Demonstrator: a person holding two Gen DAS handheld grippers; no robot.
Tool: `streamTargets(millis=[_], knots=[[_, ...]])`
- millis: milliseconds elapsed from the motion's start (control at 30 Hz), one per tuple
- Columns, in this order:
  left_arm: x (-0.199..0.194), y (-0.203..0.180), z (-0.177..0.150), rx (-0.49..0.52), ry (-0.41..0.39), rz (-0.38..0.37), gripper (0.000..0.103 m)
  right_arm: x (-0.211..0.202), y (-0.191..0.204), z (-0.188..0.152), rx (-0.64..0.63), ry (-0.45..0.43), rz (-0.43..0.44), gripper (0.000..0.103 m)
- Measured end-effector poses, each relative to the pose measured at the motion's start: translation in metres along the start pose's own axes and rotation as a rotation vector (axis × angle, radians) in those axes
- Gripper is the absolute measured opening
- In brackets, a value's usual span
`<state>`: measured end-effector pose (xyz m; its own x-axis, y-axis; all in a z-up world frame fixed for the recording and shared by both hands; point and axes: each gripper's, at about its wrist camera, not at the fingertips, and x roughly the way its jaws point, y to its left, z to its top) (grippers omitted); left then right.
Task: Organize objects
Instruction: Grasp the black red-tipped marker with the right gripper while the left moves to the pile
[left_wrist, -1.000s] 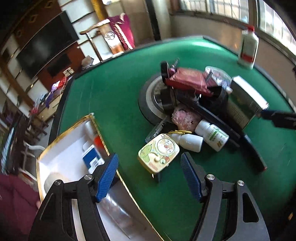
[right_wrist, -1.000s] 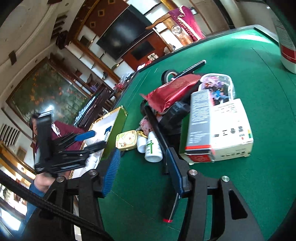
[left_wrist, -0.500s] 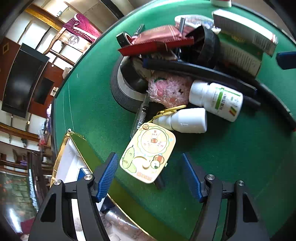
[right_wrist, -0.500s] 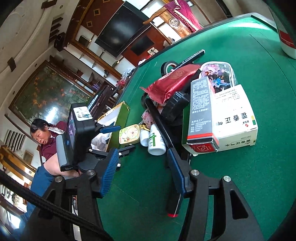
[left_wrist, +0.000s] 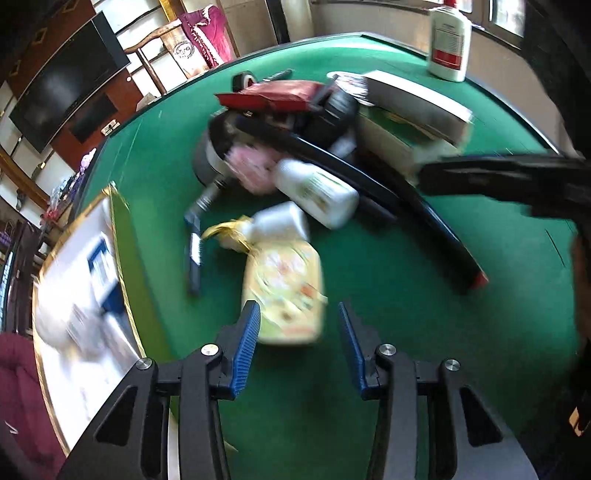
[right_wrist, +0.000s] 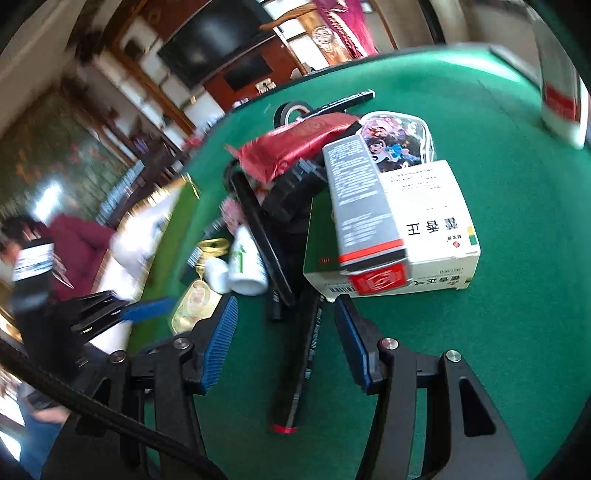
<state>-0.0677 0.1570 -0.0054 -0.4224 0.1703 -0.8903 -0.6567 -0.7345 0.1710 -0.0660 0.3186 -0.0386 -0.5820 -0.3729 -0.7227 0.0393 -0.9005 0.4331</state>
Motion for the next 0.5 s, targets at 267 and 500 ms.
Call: streamTargets(millis=[267, 500], knots=[[-0.003, 0.004, -0.011, -0.135, -0.084, 0.015, 0.04, 0.024, 0.022, -0.013, -0.15, 0.069, -0.173, 0.021], [0.024, 0.019, -0.004, -0.183, -0.047, 0.02, 0.07, 0.03, 0.043, -0.023, -0.319, 0.046, -0.33, 0.019]])
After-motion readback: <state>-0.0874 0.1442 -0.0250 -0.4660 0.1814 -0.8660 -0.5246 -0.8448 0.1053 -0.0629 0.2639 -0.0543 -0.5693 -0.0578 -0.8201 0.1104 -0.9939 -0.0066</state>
